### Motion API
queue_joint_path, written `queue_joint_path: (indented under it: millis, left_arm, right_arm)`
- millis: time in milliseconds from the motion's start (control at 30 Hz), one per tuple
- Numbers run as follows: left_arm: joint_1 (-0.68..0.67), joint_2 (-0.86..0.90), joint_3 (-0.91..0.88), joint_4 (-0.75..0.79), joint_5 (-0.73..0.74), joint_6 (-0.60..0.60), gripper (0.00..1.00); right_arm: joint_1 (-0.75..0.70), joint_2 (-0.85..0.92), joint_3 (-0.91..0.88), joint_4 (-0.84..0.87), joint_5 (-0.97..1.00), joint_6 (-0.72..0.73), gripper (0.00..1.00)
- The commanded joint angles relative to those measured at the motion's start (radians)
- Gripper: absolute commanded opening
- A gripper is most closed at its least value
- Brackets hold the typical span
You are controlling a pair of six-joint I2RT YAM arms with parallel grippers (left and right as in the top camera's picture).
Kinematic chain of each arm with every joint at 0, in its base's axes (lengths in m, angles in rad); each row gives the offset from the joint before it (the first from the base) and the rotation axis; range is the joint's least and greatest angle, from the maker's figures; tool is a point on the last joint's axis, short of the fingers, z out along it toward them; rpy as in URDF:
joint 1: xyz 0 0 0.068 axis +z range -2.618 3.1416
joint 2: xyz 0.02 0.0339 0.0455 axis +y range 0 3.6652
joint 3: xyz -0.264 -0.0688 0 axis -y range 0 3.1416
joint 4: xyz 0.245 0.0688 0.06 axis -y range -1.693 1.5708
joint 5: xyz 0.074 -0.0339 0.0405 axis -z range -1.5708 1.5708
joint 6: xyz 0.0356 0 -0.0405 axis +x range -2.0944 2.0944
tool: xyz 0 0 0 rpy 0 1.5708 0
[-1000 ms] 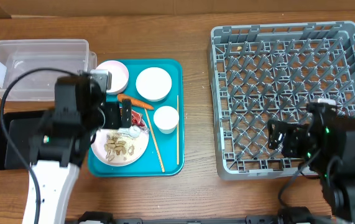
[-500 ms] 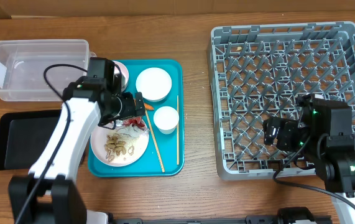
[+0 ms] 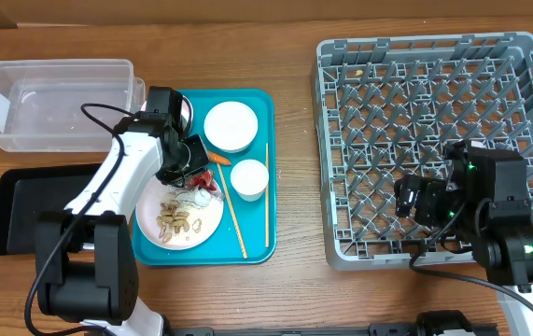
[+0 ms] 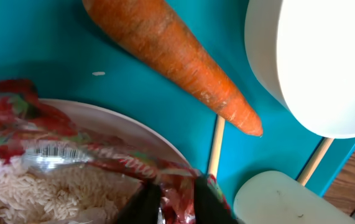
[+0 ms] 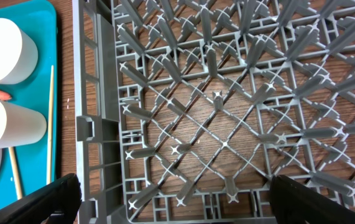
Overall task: Sort waste into correct bins and load items into the dishwasher
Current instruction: 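Reach the left gripper to the red wrapper on the plate and grasp it, then carry the red wrapper left and drop it into the clear bin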
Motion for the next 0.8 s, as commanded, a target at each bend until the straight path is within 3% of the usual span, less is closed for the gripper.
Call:
queue_joint_path:
  millis: [0, 133, 300, 433, 600, 767]
  left_arm:
    - [0.006, 0.006, 0.019, 0.008, -0.011, -0.009, 0.04]
    - [0.006, 0.004, 0.023, 0.004, -0.005, -0.009, 0.04]
    - [0.006, -0.027, 0.164, -0.132, -0.006, 0.010, 0.04]
    - [0.031, -0.067, 0.389, -0.251, -0.175, 0.056, 0.04]
    - [0.131, -0.075, 0.513, -0.194, -0.367, 0.056, 0.04]
    - [0.262, -0.021, 0.512, -0.089, -0.368, 0.055, 0.05]
  right_arm:
    - [0.006, -0.003, 0.027, 0.003, 0.006, -0.007, 1.00]
    - [0.006, -0.003, 0.027, 0.004, 0.006, -0.007, 1.00]
    - [0.006, -0.003, 0.027, 0.005, 0.010, -0.007, 1.00]
    - [0.006, -0.003, 0.027, 0.005, 0.021, -0.007, 1.00]
    - [0.006, -0.003, 0.027, 0.005, 0.021, -0.007, 1.00]
    - [0.006, -0.003, 0.027, 0.005, 0.021, -0.007, 1.00]
